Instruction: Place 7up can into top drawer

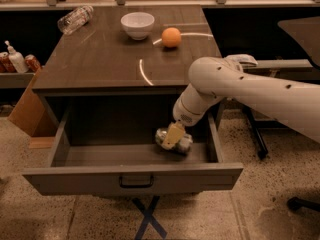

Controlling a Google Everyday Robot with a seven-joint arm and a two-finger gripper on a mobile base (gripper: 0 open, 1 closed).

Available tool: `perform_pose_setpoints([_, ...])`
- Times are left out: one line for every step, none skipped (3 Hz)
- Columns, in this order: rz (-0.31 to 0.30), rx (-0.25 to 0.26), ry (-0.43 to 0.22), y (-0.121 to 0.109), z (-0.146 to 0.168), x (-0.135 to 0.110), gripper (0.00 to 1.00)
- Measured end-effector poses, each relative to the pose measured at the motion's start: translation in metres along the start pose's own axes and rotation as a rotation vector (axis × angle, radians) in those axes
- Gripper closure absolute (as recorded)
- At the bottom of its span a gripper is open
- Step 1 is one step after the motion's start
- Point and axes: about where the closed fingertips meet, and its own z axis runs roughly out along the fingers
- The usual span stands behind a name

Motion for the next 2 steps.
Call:
perform_pose_setpoints([0.047, 0.014, 0.000, 0.018, -0.022, 0.011, 0.00])
perform_pose_setpoints([0.114, 0.038, -0.007, 0.036, -0.055, 0.028, 0.00])
